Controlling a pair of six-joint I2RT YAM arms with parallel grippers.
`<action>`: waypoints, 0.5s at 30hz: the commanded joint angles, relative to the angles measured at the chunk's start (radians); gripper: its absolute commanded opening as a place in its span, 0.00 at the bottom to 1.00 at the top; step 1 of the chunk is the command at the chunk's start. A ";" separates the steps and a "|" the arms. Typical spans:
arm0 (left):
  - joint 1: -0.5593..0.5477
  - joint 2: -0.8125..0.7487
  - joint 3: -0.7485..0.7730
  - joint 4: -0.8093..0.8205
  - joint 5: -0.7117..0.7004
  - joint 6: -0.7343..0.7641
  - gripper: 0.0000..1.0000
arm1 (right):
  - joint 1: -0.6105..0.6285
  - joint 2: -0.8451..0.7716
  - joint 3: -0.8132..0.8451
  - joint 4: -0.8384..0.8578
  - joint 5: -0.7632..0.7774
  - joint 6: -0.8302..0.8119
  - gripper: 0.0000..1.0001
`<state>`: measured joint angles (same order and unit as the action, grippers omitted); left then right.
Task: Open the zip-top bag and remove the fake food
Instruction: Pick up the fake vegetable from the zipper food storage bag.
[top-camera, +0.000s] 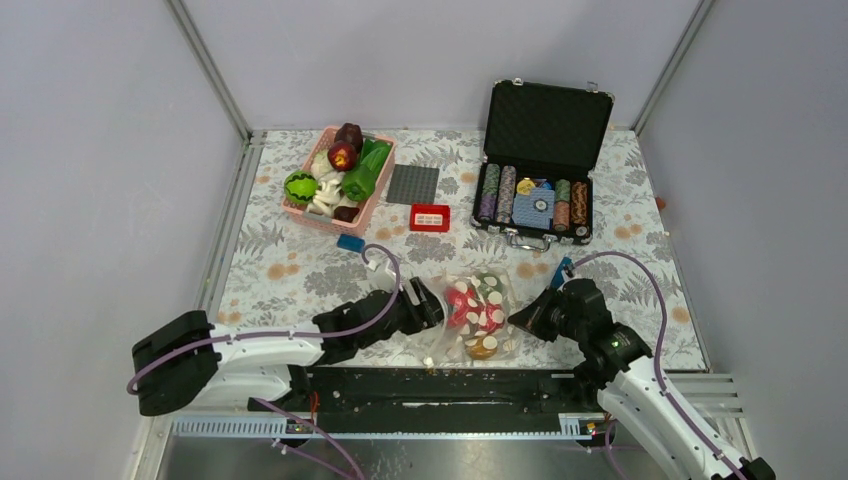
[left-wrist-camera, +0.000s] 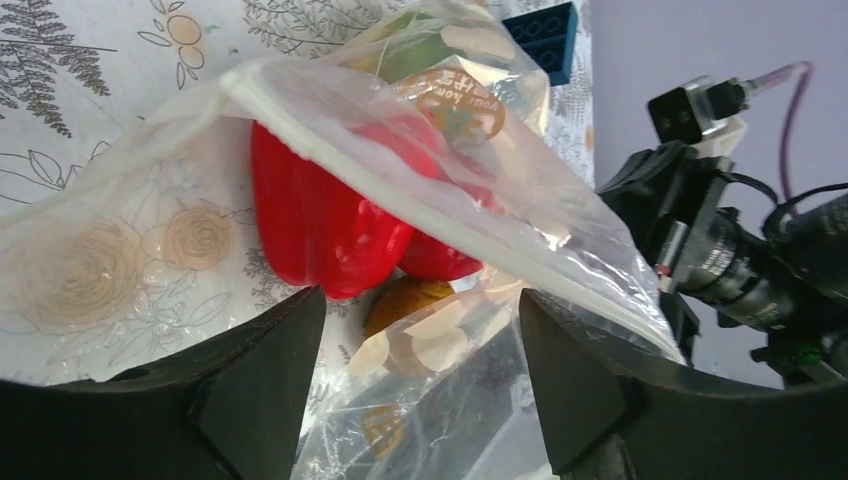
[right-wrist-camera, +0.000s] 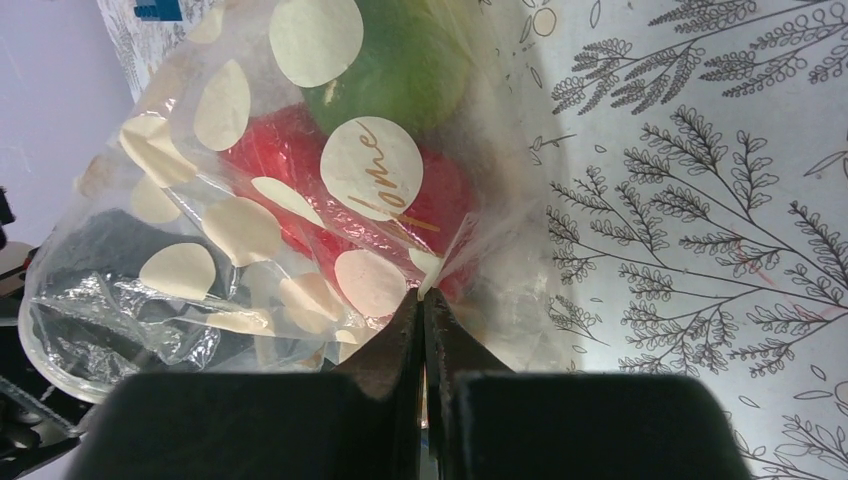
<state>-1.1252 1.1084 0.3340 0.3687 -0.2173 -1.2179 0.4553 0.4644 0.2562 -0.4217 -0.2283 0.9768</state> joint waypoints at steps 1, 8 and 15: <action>-0.005 0.058 0.062 0.042 -0.011 0.043 0.73 | -0.001 0.000 0.004 0.043 -0.030 -0.003 0.00; -0.010 0.119 0.120 -0.065 -0.054 0.095 0.74 | -0.001 -0.001 -0.001 0.055 -0.042 0.000 0.00; -0.010 0.156 0.145 -0.051 -0.085 0.148 0.76 | -0.001 0.020 -0.008 0.081 -0.062 0.003 0.00</action>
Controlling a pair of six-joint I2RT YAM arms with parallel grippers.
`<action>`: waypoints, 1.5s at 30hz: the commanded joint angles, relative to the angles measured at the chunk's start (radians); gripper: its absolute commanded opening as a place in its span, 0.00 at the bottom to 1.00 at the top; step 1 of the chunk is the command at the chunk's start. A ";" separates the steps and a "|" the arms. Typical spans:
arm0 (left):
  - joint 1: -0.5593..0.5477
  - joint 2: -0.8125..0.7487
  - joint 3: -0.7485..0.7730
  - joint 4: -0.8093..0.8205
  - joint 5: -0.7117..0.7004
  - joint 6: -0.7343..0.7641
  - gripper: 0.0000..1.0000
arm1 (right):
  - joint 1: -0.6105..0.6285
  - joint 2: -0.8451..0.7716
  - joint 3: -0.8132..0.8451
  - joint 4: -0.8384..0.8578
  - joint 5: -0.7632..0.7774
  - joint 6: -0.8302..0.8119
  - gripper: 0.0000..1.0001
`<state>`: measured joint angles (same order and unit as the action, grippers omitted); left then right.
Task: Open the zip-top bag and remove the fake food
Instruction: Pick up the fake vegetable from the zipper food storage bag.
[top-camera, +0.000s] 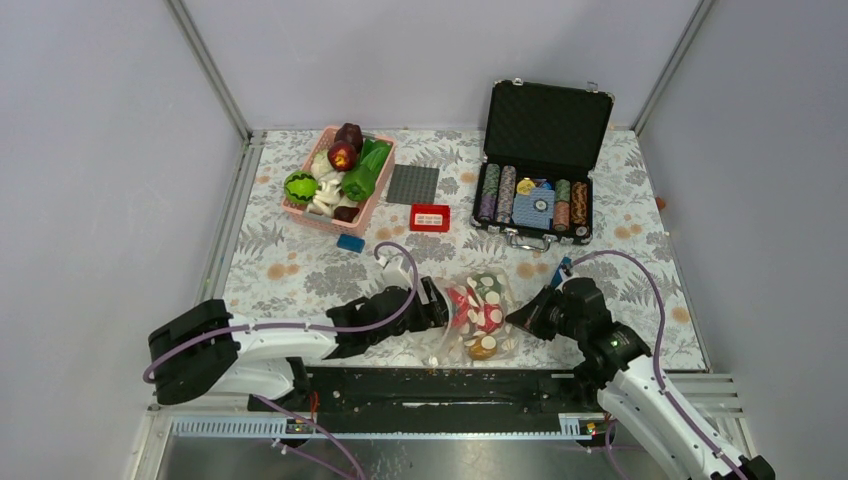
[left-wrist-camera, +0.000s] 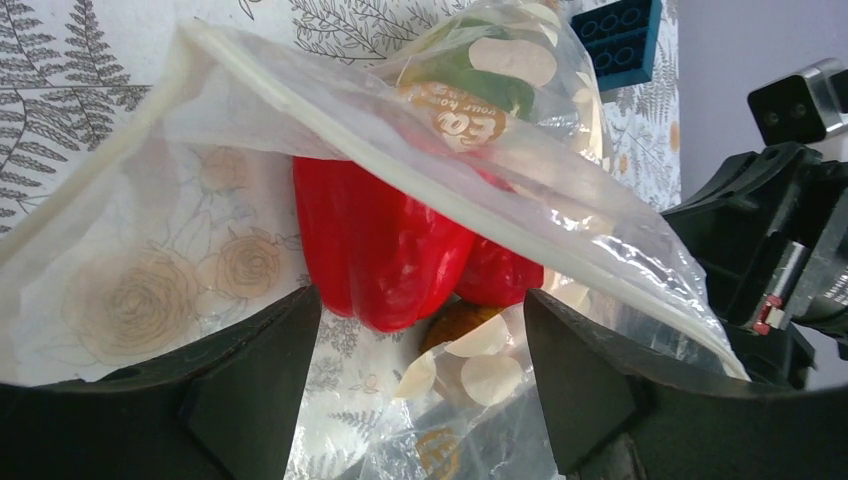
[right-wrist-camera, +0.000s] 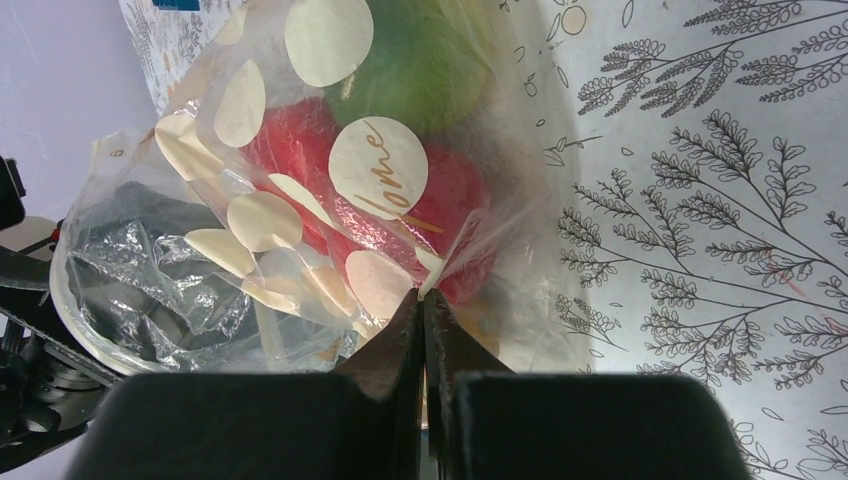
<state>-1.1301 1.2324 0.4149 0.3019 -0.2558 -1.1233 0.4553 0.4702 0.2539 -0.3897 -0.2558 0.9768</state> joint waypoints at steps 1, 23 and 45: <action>-0.005 0.044 0.071 0.013 -0.048 0.057 0.76 | -0.001 0.015 -0.006 0.051 -0.037 0.003 0.00; -0.005 0.226 0.095 0.203 -0.035 0.126 0.87 | -0.002 0.093 -0.026 0.120 -0.076 -0.012 0.00; -0.005 0.187 0.135 0.030 -0.079 0.172 0.54 | -0.001 0.060 -0.029 0.108 -0.036 0.011 0.00</action>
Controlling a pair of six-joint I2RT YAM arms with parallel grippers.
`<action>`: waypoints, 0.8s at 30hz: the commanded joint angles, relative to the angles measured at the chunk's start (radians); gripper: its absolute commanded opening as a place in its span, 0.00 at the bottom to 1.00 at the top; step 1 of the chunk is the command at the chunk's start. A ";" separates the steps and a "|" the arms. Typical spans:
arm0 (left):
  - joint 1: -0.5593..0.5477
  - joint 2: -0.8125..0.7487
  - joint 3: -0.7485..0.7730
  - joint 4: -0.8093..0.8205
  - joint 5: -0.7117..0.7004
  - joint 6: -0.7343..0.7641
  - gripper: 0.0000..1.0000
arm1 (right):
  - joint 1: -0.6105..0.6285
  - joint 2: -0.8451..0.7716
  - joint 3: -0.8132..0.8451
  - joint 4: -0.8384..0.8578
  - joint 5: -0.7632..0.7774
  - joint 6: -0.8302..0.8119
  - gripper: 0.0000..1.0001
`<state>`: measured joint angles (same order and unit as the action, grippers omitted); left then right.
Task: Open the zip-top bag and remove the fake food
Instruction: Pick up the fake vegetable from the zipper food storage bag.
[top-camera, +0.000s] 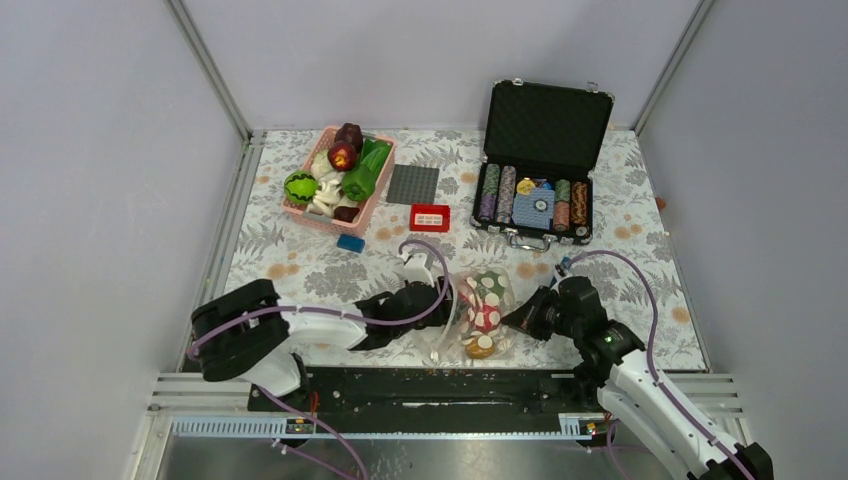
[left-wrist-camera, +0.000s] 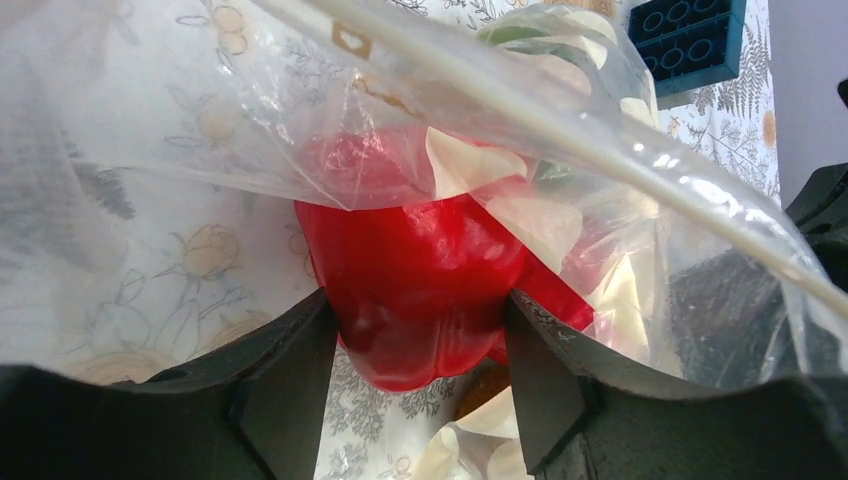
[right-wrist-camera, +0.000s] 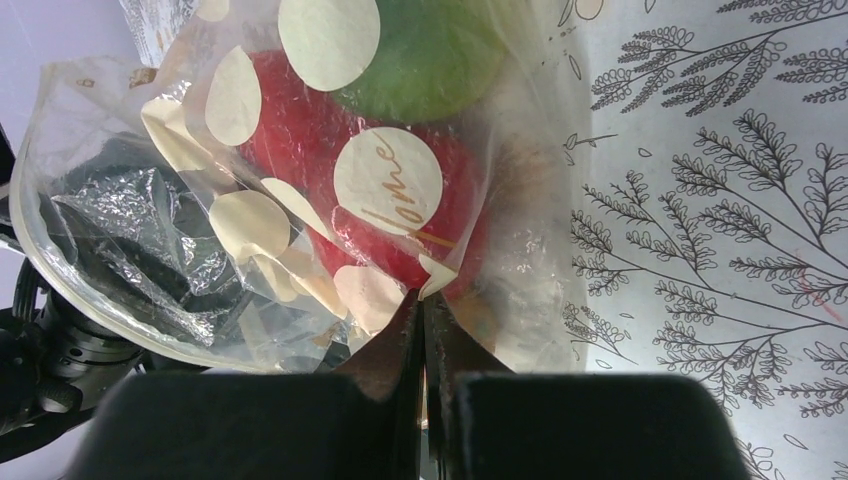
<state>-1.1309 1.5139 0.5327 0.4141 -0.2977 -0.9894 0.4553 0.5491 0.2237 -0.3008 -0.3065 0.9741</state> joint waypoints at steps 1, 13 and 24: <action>-0.004 -0.115 0.021 -0.117 -0.032 0.051 0.54 | -0.002 -0.025 0.004 0.017 0.025 0.020 0.00; -0.001 -0.348 0.042 -0.503 0.050 0.110 0.54 | -0.003 -0.028 0.089 -0.075 0.181 -0.005 0.00; 0.087 -0.718 0.026 -0.795 -0.038 0.135 0.57 | -0.003 -0.009 0.165 -0.154 0.295 -0.046 0.00</action>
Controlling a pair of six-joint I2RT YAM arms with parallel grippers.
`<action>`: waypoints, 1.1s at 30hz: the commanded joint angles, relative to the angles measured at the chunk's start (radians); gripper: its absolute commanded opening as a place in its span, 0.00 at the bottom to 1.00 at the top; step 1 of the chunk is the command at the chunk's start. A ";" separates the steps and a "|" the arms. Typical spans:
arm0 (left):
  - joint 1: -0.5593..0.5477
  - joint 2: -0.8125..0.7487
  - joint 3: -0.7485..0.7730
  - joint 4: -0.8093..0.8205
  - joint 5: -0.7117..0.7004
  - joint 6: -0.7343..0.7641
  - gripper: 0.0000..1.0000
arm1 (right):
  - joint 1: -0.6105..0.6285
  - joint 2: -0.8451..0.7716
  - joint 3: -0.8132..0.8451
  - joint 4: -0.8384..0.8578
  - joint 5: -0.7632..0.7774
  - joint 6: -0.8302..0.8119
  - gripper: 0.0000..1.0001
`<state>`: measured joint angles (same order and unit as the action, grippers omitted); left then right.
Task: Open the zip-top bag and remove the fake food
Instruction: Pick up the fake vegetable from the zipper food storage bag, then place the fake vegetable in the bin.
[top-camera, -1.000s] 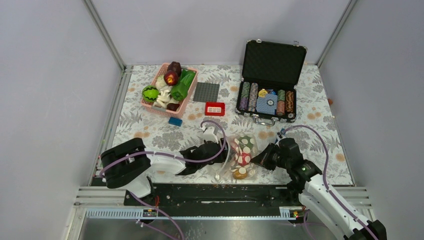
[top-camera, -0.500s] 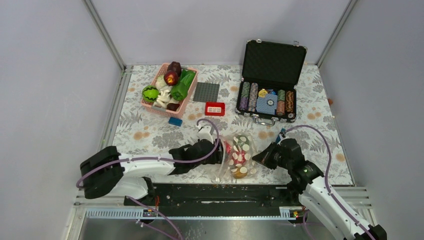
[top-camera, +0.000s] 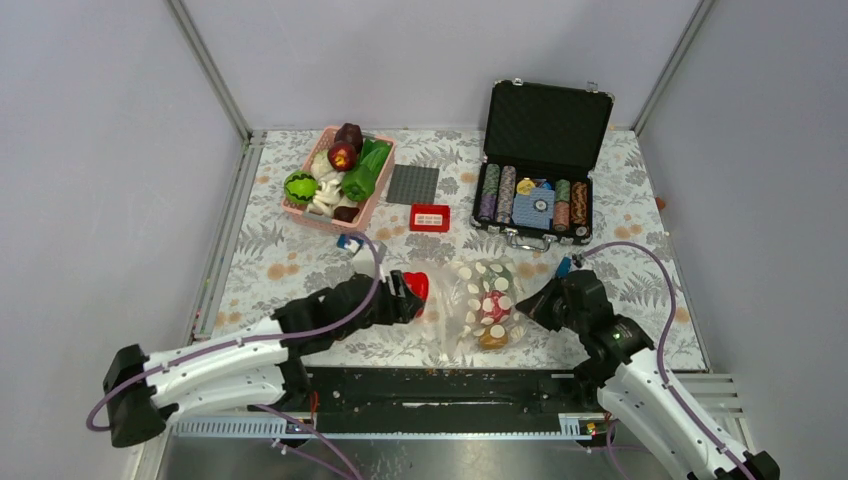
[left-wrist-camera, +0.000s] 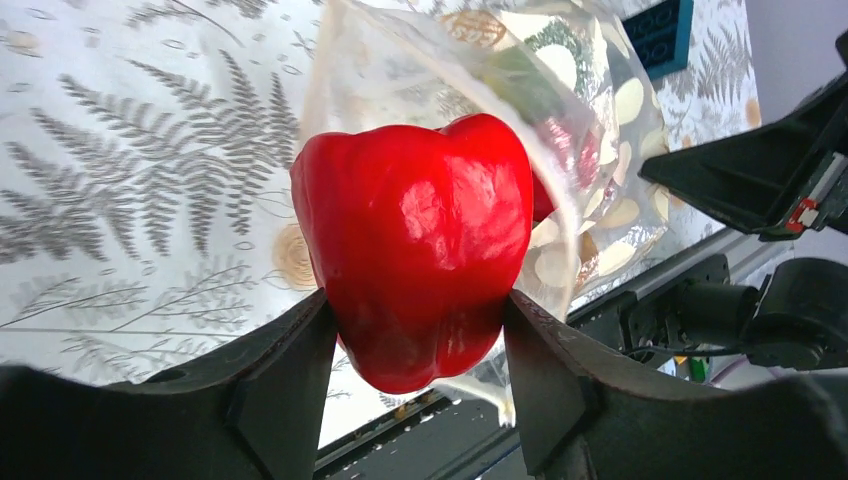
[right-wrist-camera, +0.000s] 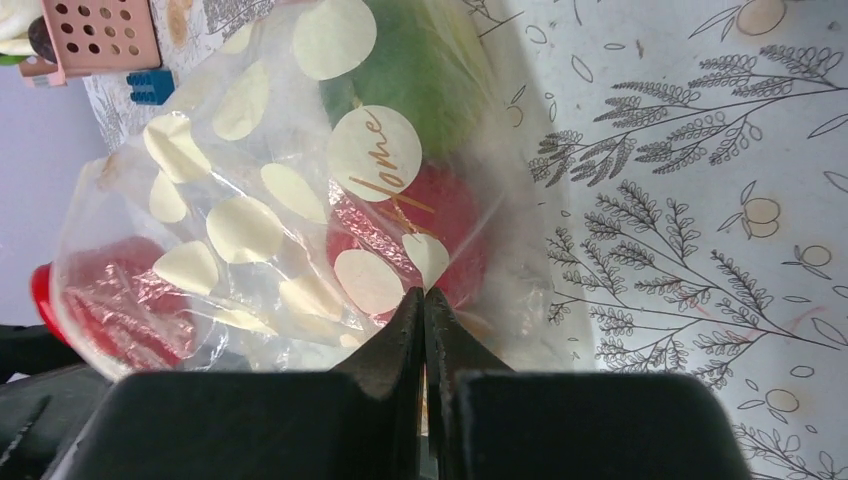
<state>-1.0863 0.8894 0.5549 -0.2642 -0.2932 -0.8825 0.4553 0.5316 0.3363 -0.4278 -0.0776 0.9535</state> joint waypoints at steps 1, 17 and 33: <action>0.061 -0.122 0.007 -0.140 -0.043 0.031 0.58 | -0.003 0.013 0.056 -0.028 0.071 -0.027 0.00; 0.618 0.120 0.493 -0.313 0.157 0.339 0.55 | -0.004 0.049 0.075 -0.030 0.046 -0.067 0.00; 0.973 0.549 0.758 -0.220 0.353 0.414 0.52 | -0.004 0.065 0.053 -0.015 0.036 -0.103 0.00</action>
<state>-0.1207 1.4010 1.2881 -0.5617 0.0078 -0.4782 0.4553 0.5854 0.3767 -0.4450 -0.0452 0.8753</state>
